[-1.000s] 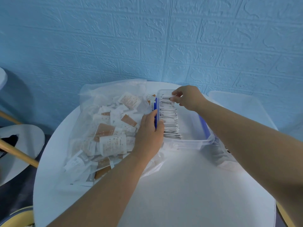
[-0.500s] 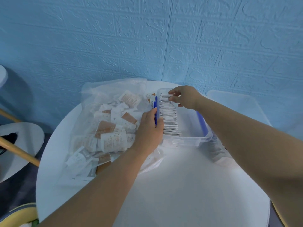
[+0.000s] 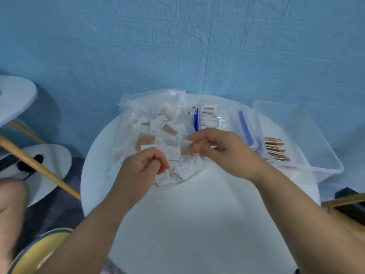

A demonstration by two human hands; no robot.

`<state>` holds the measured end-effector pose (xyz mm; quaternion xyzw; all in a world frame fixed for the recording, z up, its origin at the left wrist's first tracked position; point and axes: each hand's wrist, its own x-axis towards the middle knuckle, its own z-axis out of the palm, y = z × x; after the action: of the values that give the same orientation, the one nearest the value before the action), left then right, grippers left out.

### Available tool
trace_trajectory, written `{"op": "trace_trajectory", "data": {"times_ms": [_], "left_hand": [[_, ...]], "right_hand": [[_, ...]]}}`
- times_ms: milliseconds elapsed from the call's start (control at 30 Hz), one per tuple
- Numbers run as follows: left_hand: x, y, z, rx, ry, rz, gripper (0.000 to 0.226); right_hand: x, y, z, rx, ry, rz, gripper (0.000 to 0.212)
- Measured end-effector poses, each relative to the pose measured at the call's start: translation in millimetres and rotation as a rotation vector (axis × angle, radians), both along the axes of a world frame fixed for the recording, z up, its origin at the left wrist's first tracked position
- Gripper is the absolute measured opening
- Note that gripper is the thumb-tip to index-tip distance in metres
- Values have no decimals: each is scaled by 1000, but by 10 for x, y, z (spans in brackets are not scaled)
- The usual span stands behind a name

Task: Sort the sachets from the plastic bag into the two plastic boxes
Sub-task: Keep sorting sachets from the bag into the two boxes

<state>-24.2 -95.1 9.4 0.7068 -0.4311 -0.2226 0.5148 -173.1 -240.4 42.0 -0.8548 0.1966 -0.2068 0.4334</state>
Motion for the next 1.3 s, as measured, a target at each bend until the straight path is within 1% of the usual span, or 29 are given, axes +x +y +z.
{"op": "trace_trajectory", "data": {"times_ms": [67,100,133,200,267,333,433,533,600,733,800,900,967,1033,1100,1133,1200,1300], "left_hand": [[80,248,-190,47,-239,36,25],[115,337,-271,81,-351,42,25],[142,394,-344,123,-431,31,31],[186,436,-447,170,-520,4,42],[223,406,-473,176,-582,4,47],[267,320,-435,184,-615,27,44],[292,163,-354,192,-606,59,41],[210,87,-392,181,-629,-22,36],[140,112,-500,207,-669,-92,35],[77,247,-675,201,-790,-147,43],[67,319,-682,145,-780,-116,40],[66,389,-668,38,-737,2,35],[82,376,-672,51,-712,81,38],[91,337,-695,126,-731,111,46],[100,309,-729,184,-753,103,51],[106,302,-732,196,-730,105,50],[110,286,-700,187,-635,136,43],[90,250,-675,160,-476,183,50]], "right_hand": [[-13,264,-209,-74,71,54,17],[-4,345,-330,-139,105,61,18],[7,402,-438,-216,137,62,21],[28,445,-589,-337,184,21,28],[47,450,-638,-357,194,-55,33],[75,422,-638,-360,192,-119,35],[117,371,-650,-395,181,-170,34],[128,355,-751,-440,193,-176,30],[120,376,-859,-506,197,-191,26],[100,458,-1060,-639,236,-216,32],[83,510,-1087,-666,231,-186,34],[47,549,-1035,-679,127,-110,34],[52,547,-970,-635,54,-113,30],[81,518,-898,-536,41,-193,22],[134,468,-845,-460,134,-280,21],[166,446,-834,-441,204,-303,26],[236,440,-823,-430,307,-315,40],[341,491,-826,-419,352,-331,58]]}}
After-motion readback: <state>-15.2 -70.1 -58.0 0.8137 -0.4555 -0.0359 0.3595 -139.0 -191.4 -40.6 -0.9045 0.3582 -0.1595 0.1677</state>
